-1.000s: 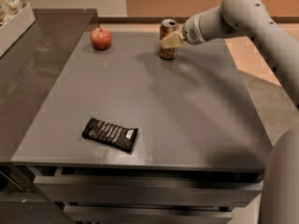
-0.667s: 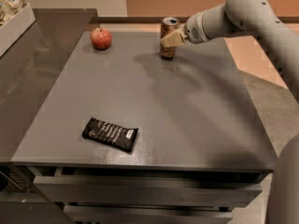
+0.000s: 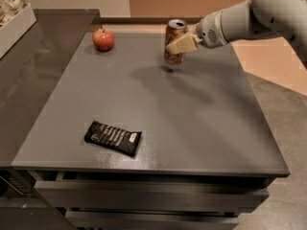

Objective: Move orange can near rxbar chocolate

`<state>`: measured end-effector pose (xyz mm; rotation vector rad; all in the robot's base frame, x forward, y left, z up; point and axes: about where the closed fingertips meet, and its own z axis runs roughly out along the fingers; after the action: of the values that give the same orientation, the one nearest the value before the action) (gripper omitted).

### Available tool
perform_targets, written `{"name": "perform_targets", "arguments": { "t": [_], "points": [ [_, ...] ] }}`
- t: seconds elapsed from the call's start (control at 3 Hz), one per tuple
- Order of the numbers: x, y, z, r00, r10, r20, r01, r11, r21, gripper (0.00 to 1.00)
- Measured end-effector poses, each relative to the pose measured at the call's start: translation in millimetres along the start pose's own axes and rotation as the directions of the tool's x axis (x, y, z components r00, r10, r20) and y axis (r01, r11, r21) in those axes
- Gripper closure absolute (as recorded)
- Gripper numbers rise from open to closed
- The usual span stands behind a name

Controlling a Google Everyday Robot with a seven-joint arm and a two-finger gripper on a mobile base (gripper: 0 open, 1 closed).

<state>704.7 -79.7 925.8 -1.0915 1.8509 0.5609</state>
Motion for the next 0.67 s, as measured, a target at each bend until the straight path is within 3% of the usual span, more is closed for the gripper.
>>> {"name": "perform_targets", "arguments": {
  "t": [0.33,0.67],
  "points": [
    [2.0,42.9,-17.1,1.000,-0.028,0.003,0.028,0.9943,-0.103,1.00],
    [7.5,91.4,-24.3,0.998,-0.061,0.007,0.062,0.9739,-0.218,1.00]
  ]
}}
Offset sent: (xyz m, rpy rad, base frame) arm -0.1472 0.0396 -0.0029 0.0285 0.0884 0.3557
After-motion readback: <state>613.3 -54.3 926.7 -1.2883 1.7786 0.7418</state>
